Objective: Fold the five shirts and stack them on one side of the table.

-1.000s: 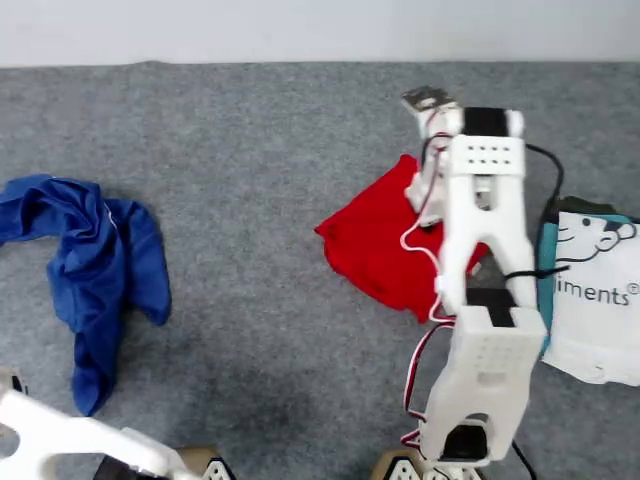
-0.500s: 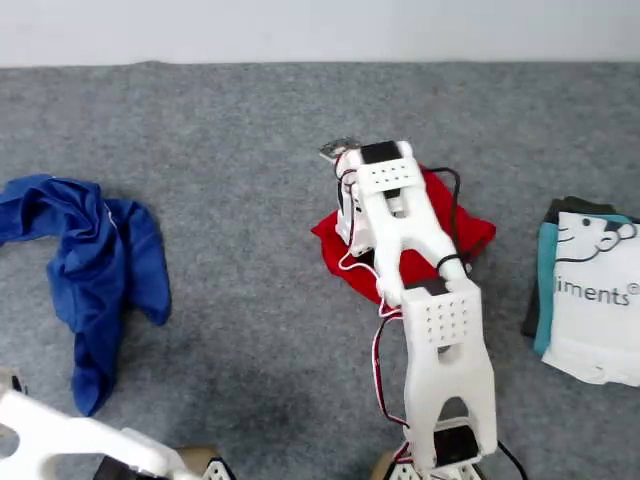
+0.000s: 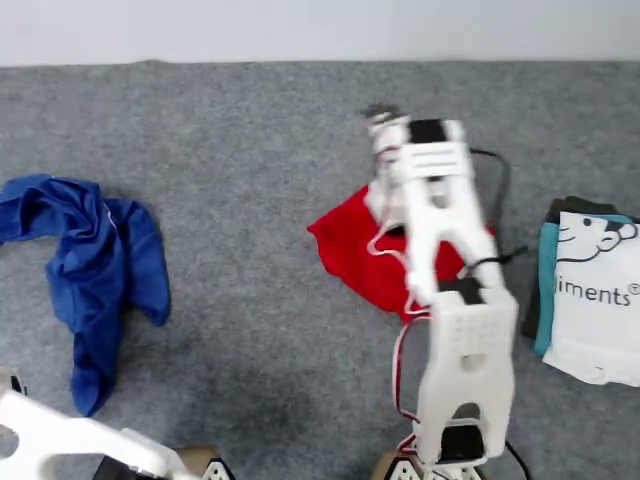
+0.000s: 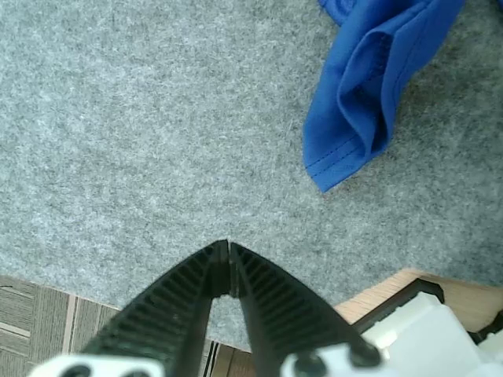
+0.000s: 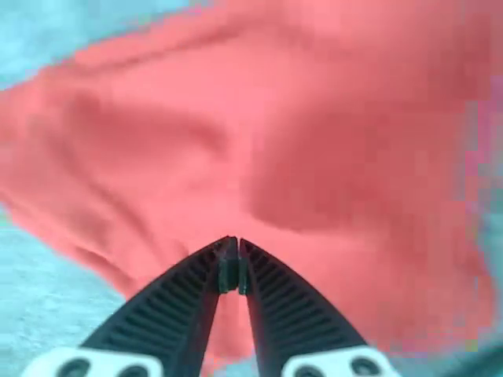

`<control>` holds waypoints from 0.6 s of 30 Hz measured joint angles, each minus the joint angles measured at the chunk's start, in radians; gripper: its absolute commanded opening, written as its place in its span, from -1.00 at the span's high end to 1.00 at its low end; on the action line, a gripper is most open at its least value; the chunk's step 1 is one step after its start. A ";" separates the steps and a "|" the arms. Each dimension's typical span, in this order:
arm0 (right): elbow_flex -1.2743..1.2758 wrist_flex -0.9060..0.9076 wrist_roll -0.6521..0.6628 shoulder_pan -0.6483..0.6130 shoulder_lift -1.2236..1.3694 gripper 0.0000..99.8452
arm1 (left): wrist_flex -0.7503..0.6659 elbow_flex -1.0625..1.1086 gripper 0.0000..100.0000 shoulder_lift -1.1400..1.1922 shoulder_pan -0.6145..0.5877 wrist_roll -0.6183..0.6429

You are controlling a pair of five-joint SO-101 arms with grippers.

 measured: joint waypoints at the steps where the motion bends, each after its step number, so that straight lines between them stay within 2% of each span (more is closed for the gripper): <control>1: 0.000 0.005 0.000 0.029 -0.009 0.98 | 0.000 0.000 0.99 0.000 0.000 0.000; 3: 0.002 0.037 0.000 0.064 -0.012 0.98 | 0.000 0.000 0.99 0.000 0.000 0.000; 7: 0.005 0.129 0.000 0.043 0.002 0.98 | 0.000 0.000 0.99 0.000 0.000 0.000; 18: 0.238 0.129 0.000 -0.064 0.046 0.98 | 0.000 0.000 0.99 0.000 0.000 0.000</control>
